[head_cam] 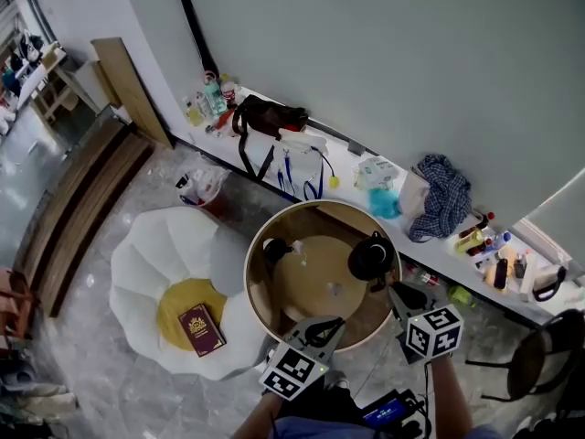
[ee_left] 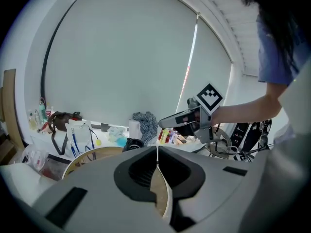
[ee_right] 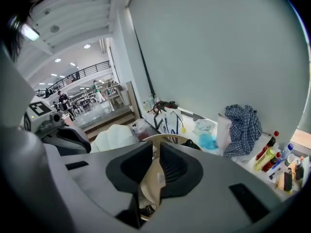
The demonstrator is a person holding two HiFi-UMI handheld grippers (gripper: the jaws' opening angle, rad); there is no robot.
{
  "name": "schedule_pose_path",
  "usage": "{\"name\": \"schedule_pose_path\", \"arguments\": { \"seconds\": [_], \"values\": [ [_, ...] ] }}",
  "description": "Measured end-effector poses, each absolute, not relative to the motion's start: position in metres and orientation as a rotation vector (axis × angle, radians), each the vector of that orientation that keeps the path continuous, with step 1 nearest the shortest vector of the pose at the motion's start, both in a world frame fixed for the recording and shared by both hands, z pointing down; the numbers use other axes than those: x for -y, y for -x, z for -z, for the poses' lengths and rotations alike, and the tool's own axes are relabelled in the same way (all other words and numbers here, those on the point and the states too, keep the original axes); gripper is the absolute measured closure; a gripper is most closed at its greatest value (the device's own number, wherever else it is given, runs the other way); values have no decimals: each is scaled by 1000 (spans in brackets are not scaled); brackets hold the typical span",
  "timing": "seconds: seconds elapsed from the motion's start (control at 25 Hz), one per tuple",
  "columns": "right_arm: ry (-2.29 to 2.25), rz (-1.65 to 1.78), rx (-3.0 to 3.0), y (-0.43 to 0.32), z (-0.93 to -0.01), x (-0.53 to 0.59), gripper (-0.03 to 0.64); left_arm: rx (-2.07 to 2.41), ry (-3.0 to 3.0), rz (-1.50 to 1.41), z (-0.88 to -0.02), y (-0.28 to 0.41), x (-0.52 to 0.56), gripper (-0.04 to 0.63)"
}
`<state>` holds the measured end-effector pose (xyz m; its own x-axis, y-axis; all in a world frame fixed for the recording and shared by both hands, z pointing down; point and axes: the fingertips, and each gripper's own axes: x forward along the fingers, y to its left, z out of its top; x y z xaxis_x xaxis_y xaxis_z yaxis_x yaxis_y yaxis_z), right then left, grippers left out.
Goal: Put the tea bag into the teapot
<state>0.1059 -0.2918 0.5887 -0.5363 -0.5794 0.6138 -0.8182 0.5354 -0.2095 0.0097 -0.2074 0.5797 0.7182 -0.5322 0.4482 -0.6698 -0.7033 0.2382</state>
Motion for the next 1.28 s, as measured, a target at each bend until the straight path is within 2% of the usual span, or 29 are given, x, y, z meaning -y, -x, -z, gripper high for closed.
{"name": "schedule_pose_path", "arguments": {
  "seconds": [0.48, 1.28],
  "values": [
    [-1208, -545, 2400, -107, -501, 189, 578, 952, -2621, -476, -522, -44, 158, 577],
    [-1189, -407, 2492, -146, -463, 52, 589, 1126, -2658, -428, -474, -85, 51, 577]
  ]
}}
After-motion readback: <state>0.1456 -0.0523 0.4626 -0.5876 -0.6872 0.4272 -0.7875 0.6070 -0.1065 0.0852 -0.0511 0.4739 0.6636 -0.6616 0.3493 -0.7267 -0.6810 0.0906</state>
